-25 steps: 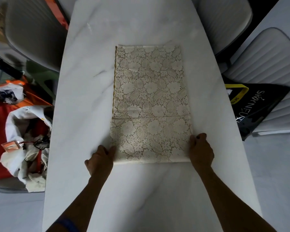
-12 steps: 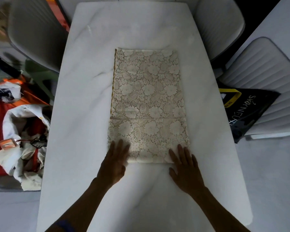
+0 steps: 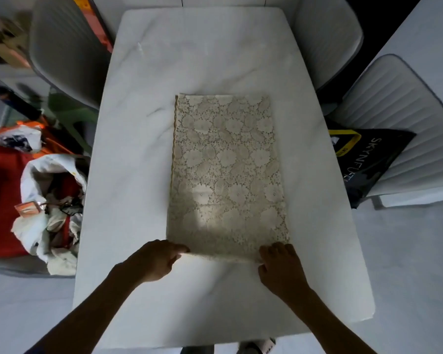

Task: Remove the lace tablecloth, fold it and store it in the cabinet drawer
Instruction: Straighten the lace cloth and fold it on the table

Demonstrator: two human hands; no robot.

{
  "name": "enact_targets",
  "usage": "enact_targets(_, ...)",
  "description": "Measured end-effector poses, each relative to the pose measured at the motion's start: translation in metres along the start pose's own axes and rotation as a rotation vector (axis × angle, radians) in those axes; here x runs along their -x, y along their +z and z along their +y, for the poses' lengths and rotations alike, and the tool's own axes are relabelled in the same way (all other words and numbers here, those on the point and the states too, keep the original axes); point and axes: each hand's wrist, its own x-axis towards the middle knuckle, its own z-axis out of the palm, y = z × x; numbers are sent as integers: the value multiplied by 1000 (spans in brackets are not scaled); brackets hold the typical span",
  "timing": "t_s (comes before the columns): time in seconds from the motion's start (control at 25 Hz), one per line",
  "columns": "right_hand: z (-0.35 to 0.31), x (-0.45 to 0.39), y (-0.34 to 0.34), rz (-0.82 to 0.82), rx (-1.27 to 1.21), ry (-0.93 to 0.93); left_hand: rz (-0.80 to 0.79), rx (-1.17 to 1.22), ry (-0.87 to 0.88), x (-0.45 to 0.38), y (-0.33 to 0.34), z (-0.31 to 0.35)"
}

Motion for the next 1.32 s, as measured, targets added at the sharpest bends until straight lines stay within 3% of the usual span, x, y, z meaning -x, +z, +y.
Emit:
enact_targets(0.12,-3,47,-23,-117,-179,90,-89,246,34,44,-6,10)
enact_targets(0.24,15,38,-57,-151,-327,180,29,611,-21,50,-25,2)
enact_targets(0.4,50,-33,-72,-56,-642,295,219,775,-168,7,-46,-22)
enact_targets(0.48,69,-62,-58,-33,-924,450,265,859,-277,-17,-42,-31)
enact_targets(0.56,80,-80,-36,-142,-1279,655,320,983,-396,-32,-27,-35)
enact_targets(0.6,82,-84,-25,-224,-1325,713,343,1056,-454,-34,-17,-36)
enact_targets(0.8,88,-90,0,-399,-1267,756,404,1152,-606,-38,15,-43)
enact_targets(0.88,88,-86,5,-335,-1246,748,520,1238,-596,-43,16,-40)
enact_targets(0.96,80,-80,11,-184,-1105,737,523,1329,-570,-47,13,-31)
enact_targets(1.04,70,-75,16,-60,-907,652,431,1180,-554,-47,11,-25)
enact_targets(1.16,58,-72,22,-6,-650,558,371,704,-624,-29,21,-17)
enact_targets(1.32,47,-65,26,66,-499,652,459,657,-704,0,57,-2)
